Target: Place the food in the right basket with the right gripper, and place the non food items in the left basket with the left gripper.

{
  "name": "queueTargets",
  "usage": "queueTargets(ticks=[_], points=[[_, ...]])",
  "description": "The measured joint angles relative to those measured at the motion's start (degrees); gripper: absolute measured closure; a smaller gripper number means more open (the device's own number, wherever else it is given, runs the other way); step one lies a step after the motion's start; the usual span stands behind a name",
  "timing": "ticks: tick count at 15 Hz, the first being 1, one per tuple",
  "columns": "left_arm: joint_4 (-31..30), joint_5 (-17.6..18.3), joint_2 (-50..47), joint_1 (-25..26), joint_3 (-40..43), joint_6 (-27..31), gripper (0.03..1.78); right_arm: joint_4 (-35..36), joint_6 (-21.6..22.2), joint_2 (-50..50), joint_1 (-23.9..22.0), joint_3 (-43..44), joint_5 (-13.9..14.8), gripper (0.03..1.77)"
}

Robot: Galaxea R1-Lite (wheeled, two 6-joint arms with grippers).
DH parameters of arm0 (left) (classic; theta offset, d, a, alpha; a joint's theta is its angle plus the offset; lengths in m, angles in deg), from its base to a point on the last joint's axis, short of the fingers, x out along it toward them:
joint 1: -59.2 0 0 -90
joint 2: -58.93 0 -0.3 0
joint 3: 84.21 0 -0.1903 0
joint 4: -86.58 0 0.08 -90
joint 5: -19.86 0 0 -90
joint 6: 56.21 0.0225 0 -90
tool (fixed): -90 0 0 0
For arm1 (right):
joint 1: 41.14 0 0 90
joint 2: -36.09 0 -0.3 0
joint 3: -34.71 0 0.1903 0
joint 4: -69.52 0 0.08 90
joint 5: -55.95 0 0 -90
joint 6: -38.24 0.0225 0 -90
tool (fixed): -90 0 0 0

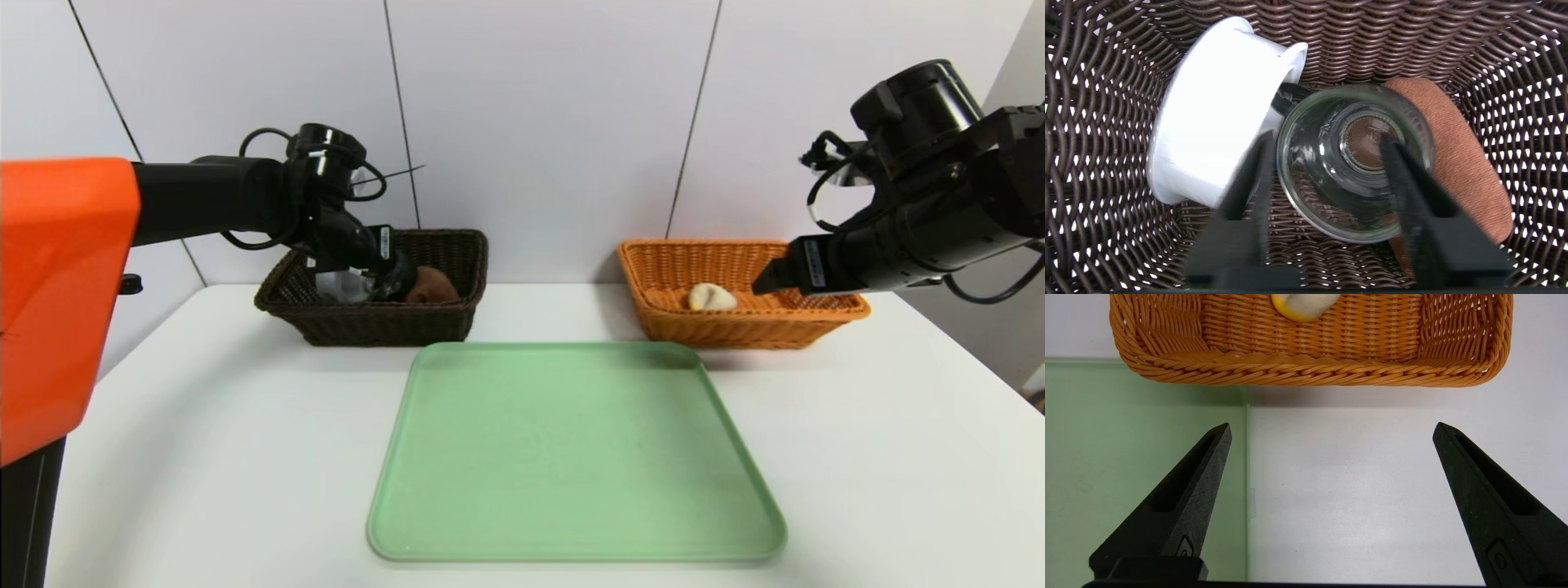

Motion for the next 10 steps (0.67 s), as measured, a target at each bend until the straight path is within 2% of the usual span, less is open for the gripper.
queueTargets(ticks=[5,10], points=[[0.00,0.00,-0.72,-0.18,0.00,0.02,0.48,-0.01,0.02,0.28,0.24,-0.24,0.02,0.10],[0.21,0.01,-5.34,-1.49,0.00,1.48,0.31,-0.01,0.11,0.68,0.83,-0.63,0.11,0.10]])
